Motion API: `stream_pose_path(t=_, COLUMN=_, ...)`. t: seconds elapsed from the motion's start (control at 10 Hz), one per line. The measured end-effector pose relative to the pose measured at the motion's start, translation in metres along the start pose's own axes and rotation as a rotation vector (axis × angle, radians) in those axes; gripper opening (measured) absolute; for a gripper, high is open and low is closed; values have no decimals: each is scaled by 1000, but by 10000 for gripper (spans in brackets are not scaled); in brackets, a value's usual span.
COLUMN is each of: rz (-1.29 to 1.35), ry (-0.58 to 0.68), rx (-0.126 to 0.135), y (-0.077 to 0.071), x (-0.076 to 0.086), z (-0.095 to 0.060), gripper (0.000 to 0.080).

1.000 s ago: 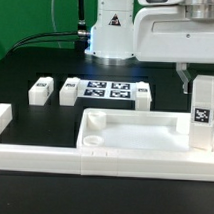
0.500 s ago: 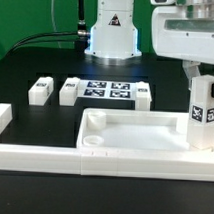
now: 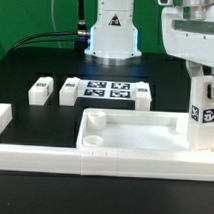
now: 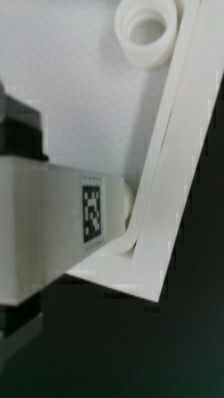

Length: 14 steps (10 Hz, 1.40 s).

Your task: Assemble desk

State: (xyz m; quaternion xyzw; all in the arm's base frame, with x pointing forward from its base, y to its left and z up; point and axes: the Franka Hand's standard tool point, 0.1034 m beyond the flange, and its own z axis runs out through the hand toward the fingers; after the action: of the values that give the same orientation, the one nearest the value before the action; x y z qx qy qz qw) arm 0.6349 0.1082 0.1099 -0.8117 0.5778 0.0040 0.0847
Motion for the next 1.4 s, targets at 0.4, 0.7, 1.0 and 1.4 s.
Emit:
stream_pose_path(t=0.4, rz=-310, ry=-4, rx=-13, y=-6, x=-1, z=-4, gripper=641)
stream_pose_path(t=0.7, rz=-575, ry=-3, rx=-16, y=-6, x=0, z=-4, gripper=647)
stream_pose_path(t=1.0, rz=-918, ry=20, rx=-39, y=-7, x=-2, z=-5, gripper=649)
stream_pose_path(t=1.4, rz=-1253, ry=23, rx=-58, y=-7, x=-3, z=-3, gripper=649)
